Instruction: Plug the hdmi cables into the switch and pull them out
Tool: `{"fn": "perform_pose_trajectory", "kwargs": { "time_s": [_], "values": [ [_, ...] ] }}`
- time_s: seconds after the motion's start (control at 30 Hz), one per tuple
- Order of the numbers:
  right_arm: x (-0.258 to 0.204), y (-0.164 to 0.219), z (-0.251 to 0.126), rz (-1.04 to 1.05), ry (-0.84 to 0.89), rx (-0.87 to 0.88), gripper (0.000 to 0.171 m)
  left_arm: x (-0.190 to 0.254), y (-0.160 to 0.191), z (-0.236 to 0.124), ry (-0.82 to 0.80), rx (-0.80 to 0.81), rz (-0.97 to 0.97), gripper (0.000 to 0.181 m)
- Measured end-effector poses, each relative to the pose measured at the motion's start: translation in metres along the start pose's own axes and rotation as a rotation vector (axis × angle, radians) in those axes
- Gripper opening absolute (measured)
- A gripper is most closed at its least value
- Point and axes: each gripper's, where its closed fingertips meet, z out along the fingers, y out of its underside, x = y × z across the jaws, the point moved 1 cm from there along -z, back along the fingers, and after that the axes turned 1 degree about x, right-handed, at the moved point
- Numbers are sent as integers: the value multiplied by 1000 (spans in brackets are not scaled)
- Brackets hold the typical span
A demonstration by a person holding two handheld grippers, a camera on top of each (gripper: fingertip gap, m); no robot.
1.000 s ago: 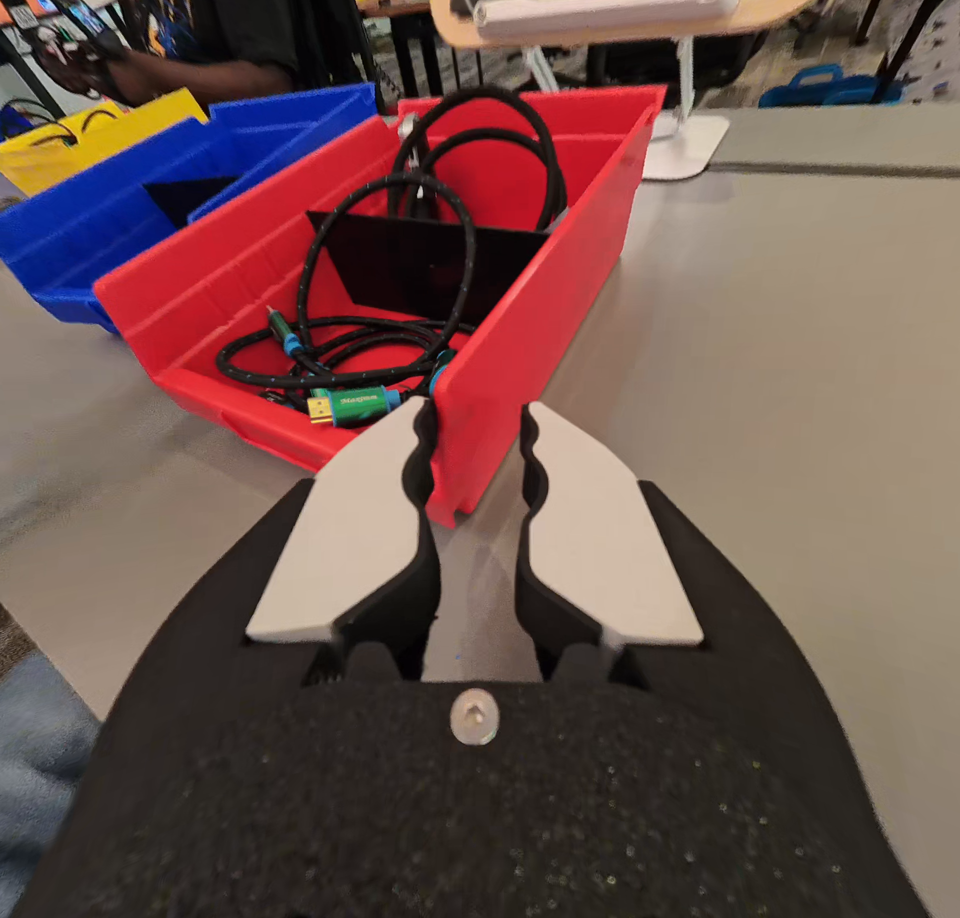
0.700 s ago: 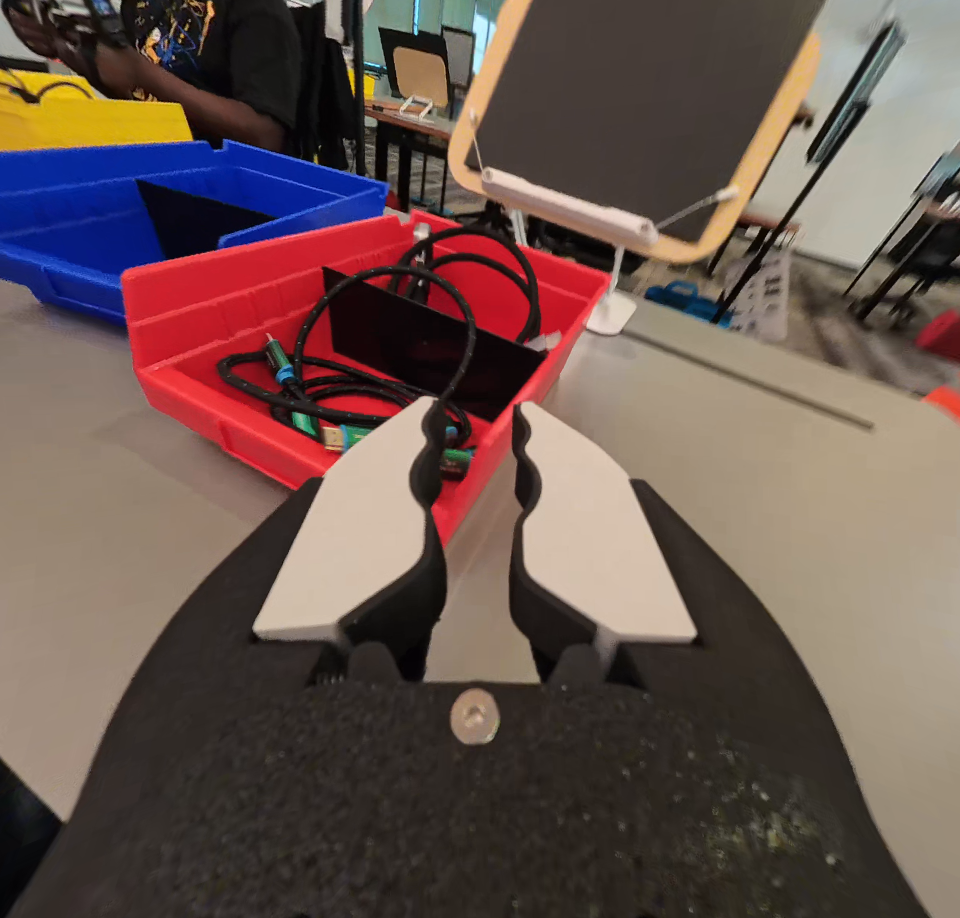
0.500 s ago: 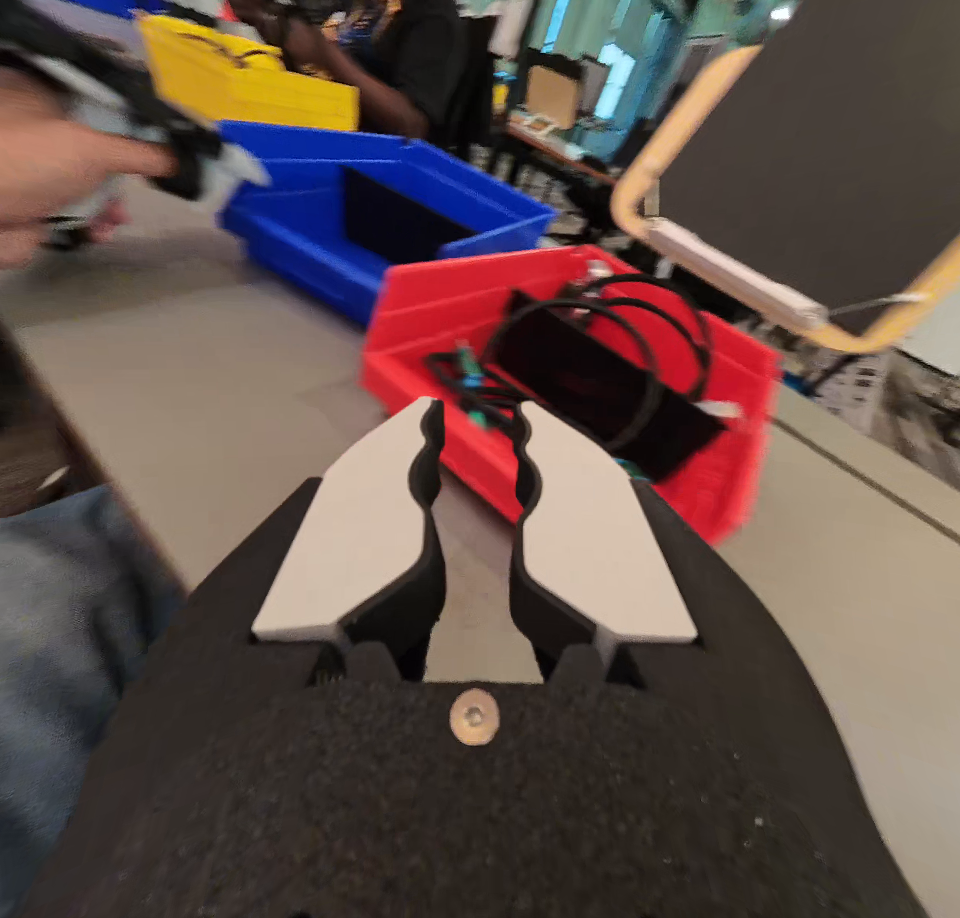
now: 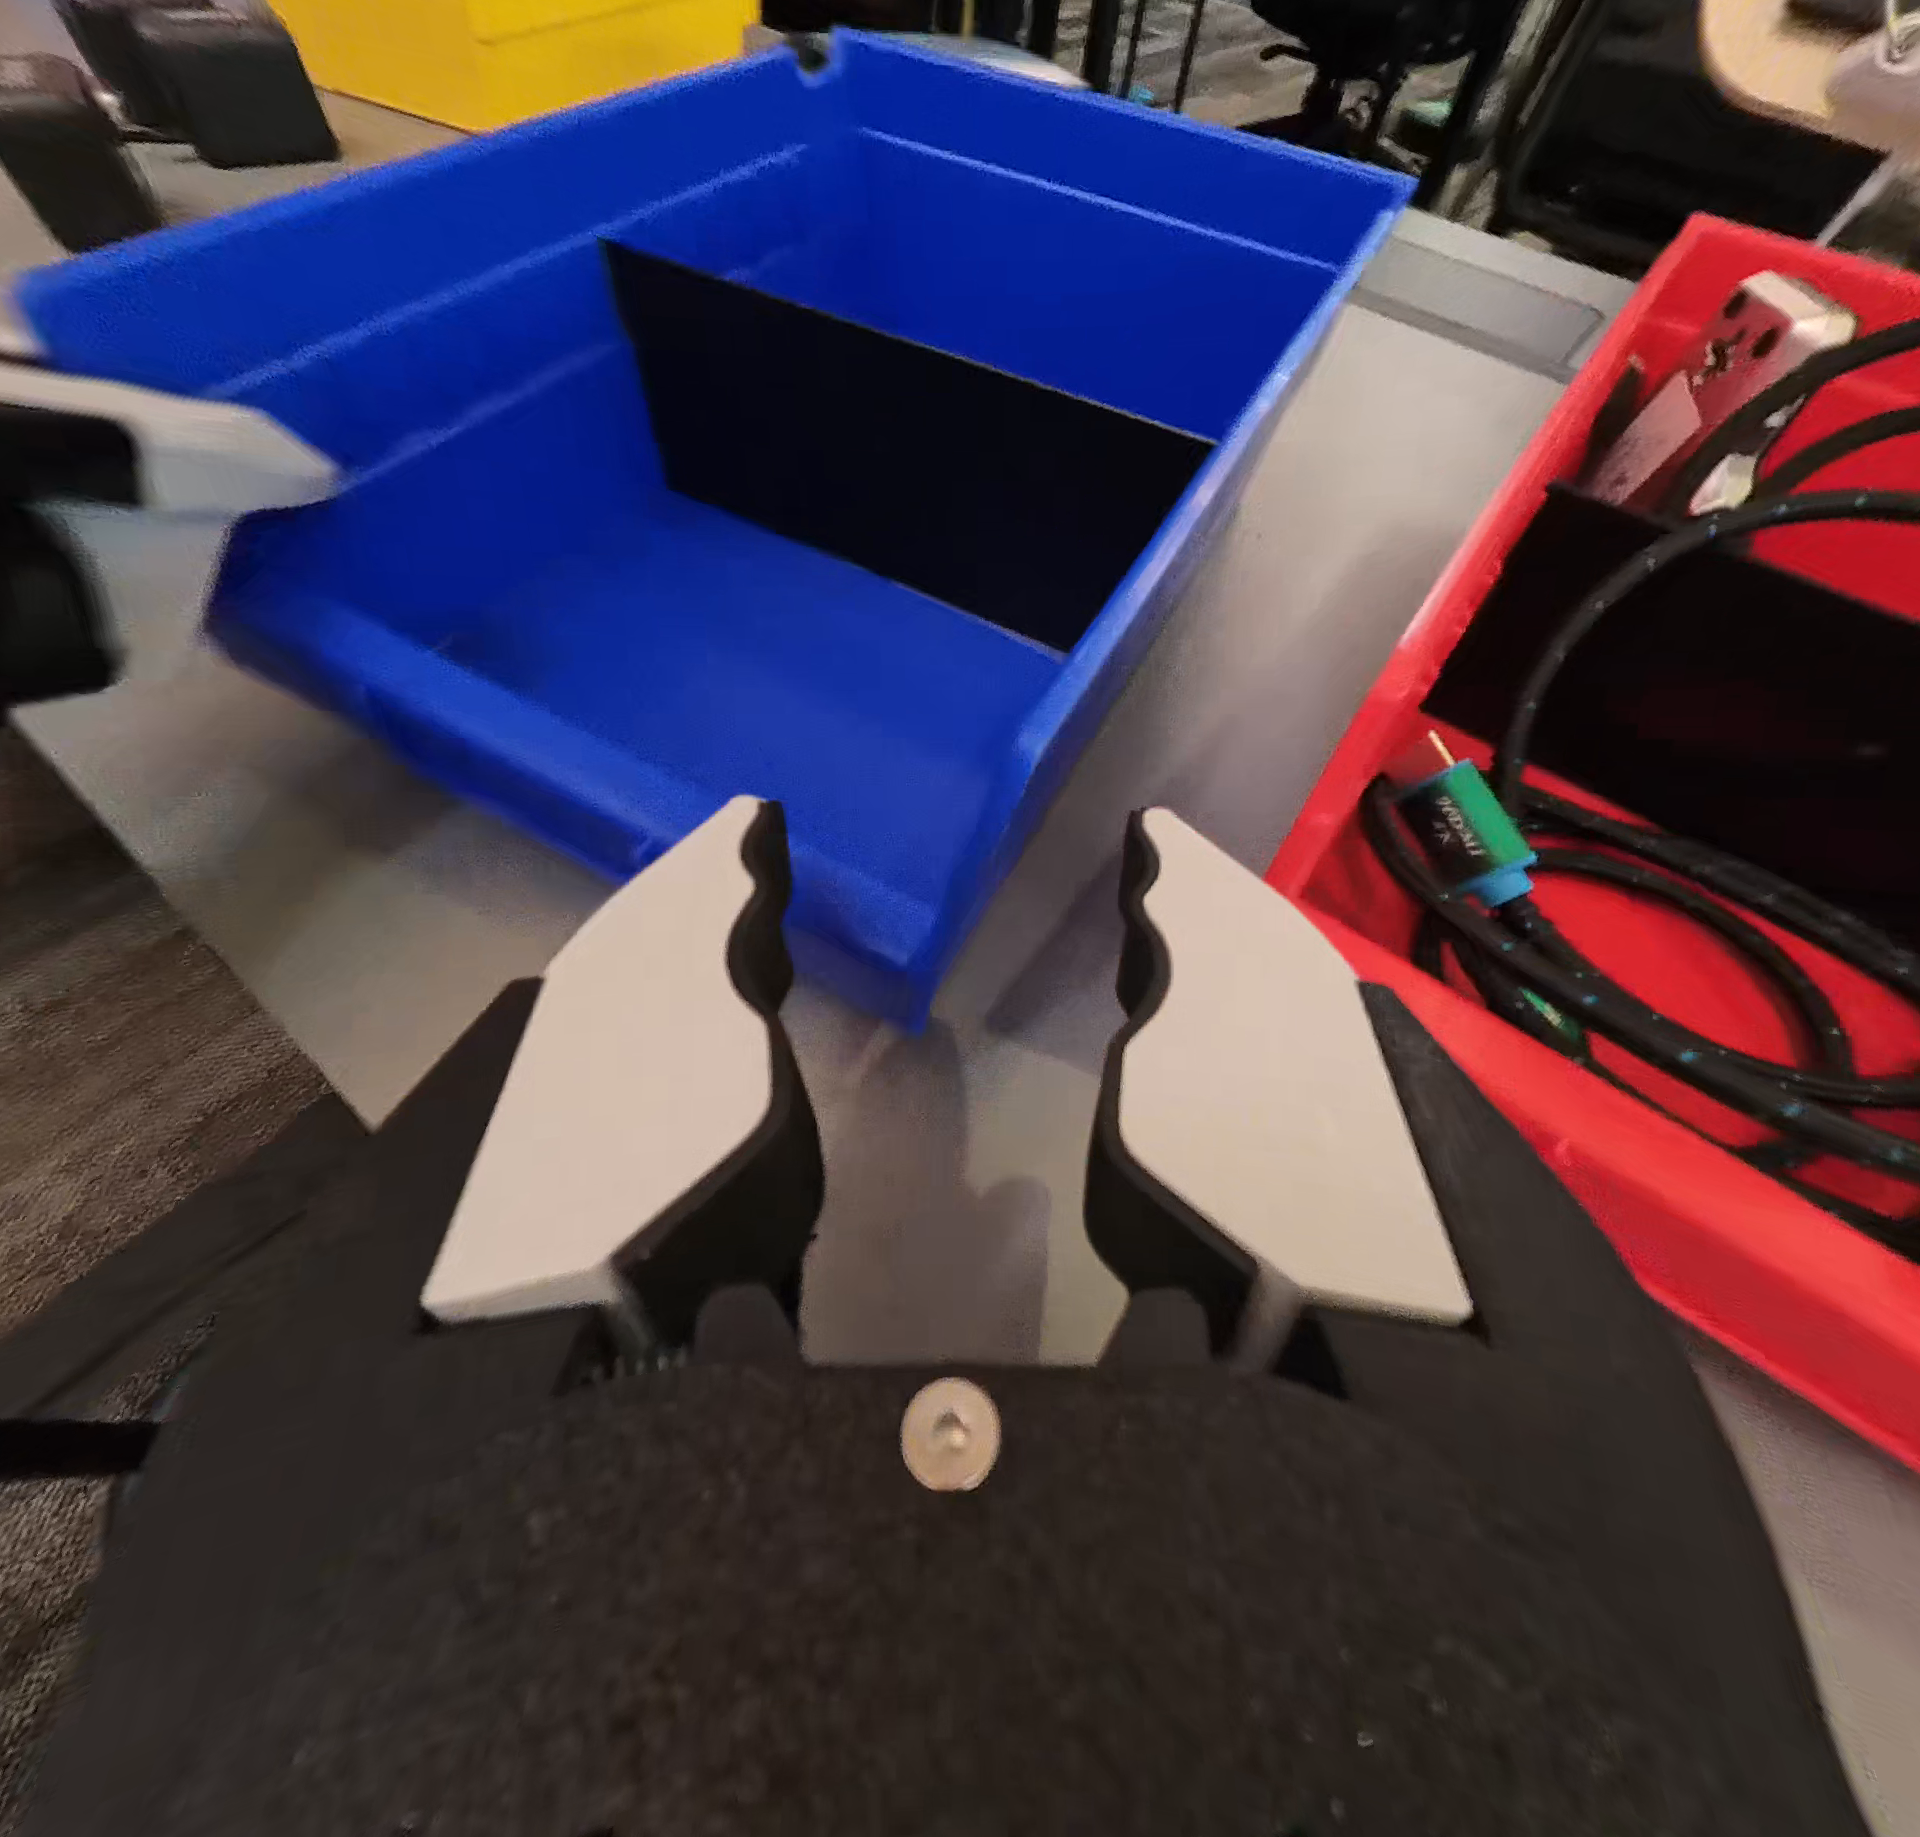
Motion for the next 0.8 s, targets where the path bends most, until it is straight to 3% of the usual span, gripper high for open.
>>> {"fn": "perform_pose_trajectory", "kwargs": {
  "time_s": [0.1, 0.17, 0.23, 0.33, 0.47, 0.63, 0.8],
  "values": [
    [-9, 15, 11, 21, 6, -71, 45, 9, 14, -23, -16, 12, 28, 3],
    [-8, 13, 11, 77, 3, -77, 43, 11, 20, -33, -45, 9, 43, 3],
    [3, 10, 2, 141, 39, -83, 10, 9, 19, -41, -56, 23, 20, 3],
    [4, -6, -9, 93, 69, -42, 6, 13, 0, -62, -107, 93, 40, 2],
    [24, -57, -44, 42, 136, 151, 5, 35, -46, -100, -147, 279, 127, 3],
    [91, -116, -101, 5, 268, 255, 4, 107, -118, -111, -43, 397, 194, 4],
    [206, -133, -157, 67, 455, 249, 3, 226, -173, -85, 116, 411, 231, 4]
  ]
}}
